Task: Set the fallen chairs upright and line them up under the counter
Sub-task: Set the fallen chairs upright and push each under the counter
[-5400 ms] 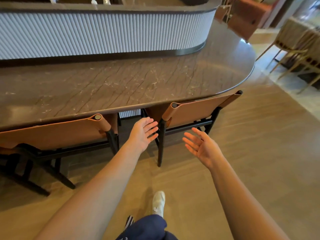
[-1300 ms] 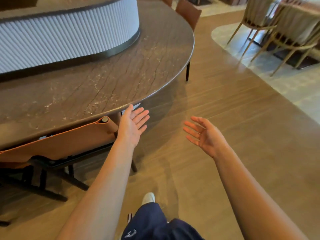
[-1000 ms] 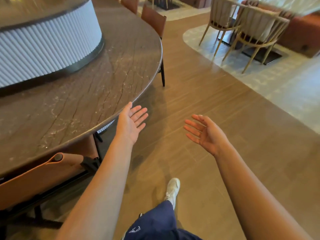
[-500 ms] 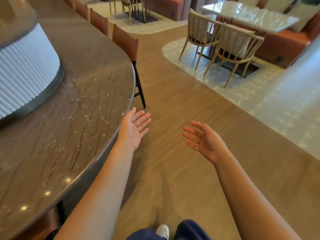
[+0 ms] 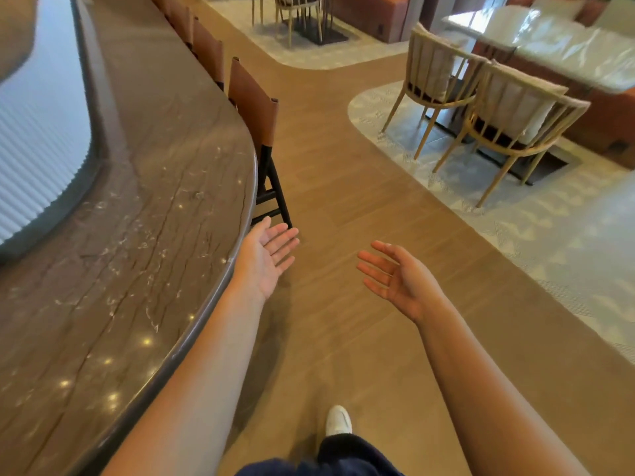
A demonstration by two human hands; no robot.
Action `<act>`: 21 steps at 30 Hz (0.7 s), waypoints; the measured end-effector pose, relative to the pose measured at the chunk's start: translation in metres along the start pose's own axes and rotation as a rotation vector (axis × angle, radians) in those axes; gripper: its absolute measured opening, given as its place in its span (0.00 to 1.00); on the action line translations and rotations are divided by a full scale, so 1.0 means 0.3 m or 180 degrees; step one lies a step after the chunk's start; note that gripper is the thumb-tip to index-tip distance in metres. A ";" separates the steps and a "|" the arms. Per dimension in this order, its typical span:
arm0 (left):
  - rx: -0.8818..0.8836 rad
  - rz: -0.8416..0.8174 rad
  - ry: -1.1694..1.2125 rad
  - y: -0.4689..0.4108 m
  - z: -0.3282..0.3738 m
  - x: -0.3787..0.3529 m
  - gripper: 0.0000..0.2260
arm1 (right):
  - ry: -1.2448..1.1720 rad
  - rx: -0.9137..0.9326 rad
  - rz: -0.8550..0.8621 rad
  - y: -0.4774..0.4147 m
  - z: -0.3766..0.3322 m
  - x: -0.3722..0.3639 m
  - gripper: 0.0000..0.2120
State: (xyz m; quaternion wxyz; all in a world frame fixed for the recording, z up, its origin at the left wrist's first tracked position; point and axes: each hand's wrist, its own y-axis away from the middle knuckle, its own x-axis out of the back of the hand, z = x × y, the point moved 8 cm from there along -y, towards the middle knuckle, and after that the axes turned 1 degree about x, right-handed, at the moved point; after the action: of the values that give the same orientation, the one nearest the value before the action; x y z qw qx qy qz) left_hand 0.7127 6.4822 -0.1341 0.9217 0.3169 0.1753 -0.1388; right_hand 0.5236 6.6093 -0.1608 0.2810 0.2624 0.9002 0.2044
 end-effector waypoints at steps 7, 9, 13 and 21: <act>-0.0009 0.0083 0.0124 -0.255 0.073 -0.169 0.17 | 0.0204 -0.0092 -0.0163 -0.318 -0.209 -0.005 0.12; -0.0007 0.0118 0.0168 -0.310 0.094 -0.193 0.17 | 0.0187 -0.0113 -0.0204 -0.390 -0.245 -0.011 0.12; -0.0050 0.0203 0.0227 -0.476 0.164 -0.243 0.17 | 0.0173 -0.0163 -0.0262 -0.580 -0.337 -0.034 0.12; -0.0127 0.0210 0.0307 -0.906 0.370 -0.345 0.16 | 0.0248 -0.0193 -0.0327 -1.011 -0.550 -0.158 0.11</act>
State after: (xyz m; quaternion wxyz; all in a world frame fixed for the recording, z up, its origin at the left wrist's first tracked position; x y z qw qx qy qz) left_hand 0.5460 6.2203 -0.1553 0.9224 0.3104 0.2116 -0.0894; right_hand 0.3475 6.3088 -0.1731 0.2636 0.1990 0.9162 0.2270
